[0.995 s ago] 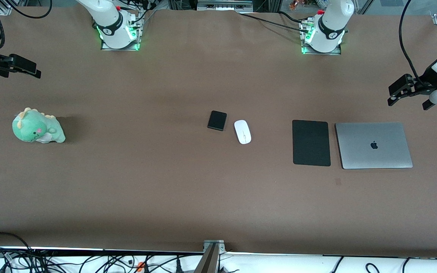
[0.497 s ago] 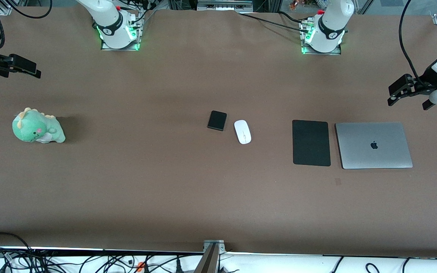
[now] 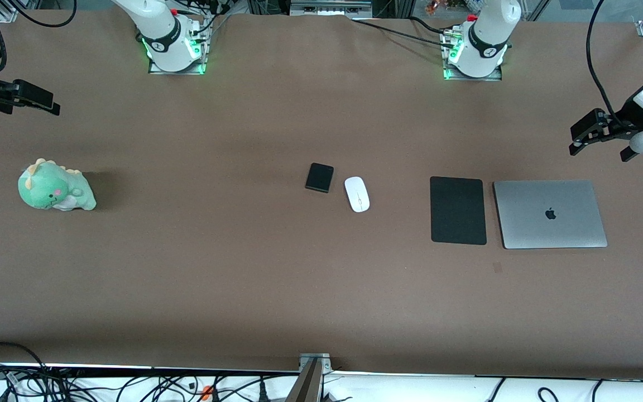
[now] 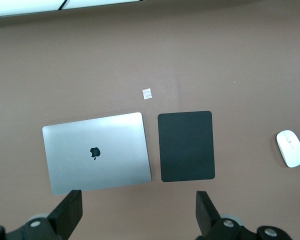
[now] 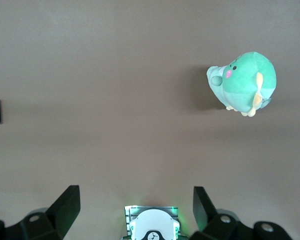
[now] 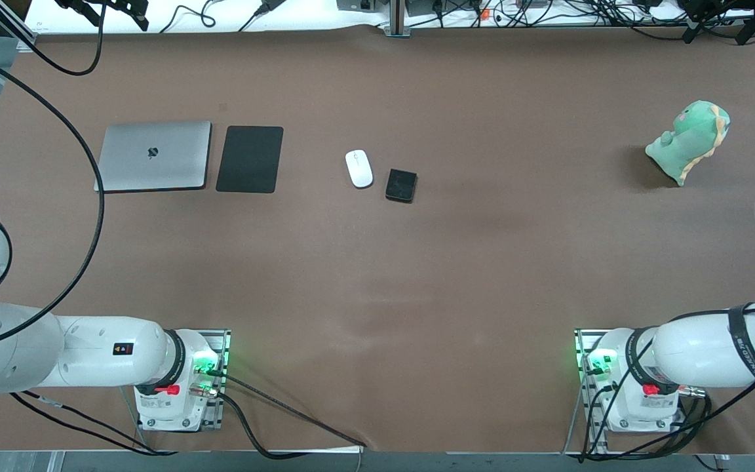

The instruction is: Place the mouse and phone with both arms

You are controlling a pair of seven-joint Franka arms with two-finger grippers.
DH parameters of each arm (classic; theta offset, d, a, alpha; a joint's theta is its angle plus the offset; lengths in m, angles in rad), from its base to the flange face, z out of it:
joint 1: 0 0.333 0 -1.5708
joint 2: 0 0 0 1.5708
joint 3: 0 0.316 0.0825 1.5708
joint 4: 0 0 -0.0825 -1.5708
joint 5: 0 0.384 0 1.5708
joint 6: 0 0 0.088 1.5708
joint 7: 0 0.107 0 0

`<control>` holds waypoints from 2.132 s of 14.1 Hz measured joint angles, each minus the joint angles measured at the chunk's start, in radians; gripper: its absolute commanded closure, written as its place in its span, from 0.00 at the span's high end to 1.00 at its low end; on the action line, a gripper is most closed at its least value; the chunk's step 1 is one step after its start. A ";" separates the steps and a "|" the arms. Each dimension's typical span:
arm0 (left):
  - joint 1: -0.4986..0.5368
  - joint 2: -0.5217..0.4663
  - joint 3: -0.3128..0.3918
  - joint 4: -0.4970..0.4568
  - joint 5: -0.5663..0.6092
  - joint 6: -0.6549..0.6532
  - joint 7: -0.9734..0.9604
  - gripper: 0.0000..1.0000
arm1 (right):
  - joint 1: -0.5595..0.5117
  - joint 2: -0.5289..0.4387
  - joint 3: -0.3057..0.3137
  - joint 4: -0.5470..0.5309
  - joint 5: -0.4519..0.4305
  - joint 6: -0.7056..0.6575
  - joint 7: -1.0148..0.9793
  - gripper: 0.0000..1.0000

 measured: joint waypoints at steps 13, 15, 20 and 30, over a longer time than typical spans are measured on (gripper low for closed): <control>0.001 0.000 0.001 0.000 0.000 -0.008 -0.001 1.00 | 0.019 0.034 0.006 -0.001 0.001 -0.001 -0.001 1.00; 0.001 0.000 0.001 0.000 0.000 -0.017 -0.001 1.00 | 0.035 0.053 0.009 -0.001 0.001 0.000 0.000 1.00; -0.015 0.063 -0.040 -0.005 0.005 -0.136 0.000 1.00 | 0.059 0.113 0.012 -0.001 0.051 0.023 0.018 1.00; -0.024 0.288 -0.201 -0.003 0.005 0.017 -0.199 1.00 | 0.121 0.256 0.016 -0.012 0.062 0.167 0.155 1.00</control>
